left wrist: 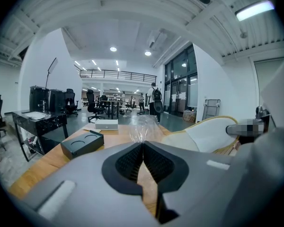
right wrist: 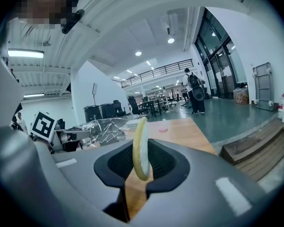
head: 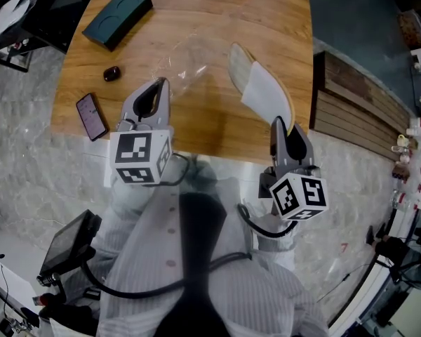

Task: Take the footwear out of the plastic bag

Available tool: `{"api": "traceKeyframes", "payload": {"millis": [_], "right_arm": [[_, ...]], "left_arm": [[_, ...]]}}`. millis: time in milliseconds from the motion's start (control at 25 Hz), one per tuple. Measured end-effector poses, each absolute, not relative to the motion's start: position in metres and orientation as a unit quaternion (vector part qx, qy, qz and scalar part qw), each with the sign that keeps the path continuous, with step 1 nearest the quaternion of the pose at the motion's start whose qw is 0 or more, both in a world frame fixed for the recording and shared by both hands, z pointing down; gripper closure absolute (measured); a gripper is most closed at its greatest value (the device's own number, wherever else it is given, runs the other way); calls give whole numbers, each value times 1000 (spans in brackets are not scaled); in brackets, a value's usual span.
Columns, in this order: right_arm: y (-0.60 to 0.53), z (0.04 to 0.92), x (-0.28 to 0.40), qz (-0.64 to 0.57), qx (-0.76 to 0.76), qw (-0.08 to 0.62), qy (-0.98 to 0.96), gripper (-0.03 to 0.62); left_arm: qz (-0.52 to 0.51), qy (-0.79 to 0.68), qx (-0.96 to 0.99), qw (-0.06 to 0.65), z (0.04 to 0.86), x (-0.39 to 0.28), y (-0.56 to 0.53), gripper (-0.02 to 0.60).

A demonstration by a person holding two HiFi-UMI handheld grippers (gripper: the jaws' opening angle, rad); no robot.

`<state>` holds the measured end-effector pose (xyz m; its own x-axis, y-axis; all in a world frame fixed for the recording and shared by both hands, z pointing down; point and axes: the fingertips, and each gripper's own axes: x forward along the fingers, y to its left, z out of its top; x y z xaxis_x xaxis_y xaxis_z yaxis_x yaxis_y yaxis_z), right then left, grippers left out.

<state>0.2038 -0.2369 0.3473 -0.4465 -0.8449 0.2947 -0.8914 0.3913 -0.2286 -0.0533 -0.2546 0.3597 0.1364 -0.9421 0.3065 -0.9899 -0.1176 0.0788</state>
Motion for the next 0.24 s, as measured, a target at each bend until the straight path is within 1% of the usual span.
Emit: {"api": "traceKeyframes", "payload": {"millis": [240], "right_arm": [[-236,347,207,180,523,65,-831,513]], "left_arm": [[89,-650,743,135,360,-54,-254,580]]}}
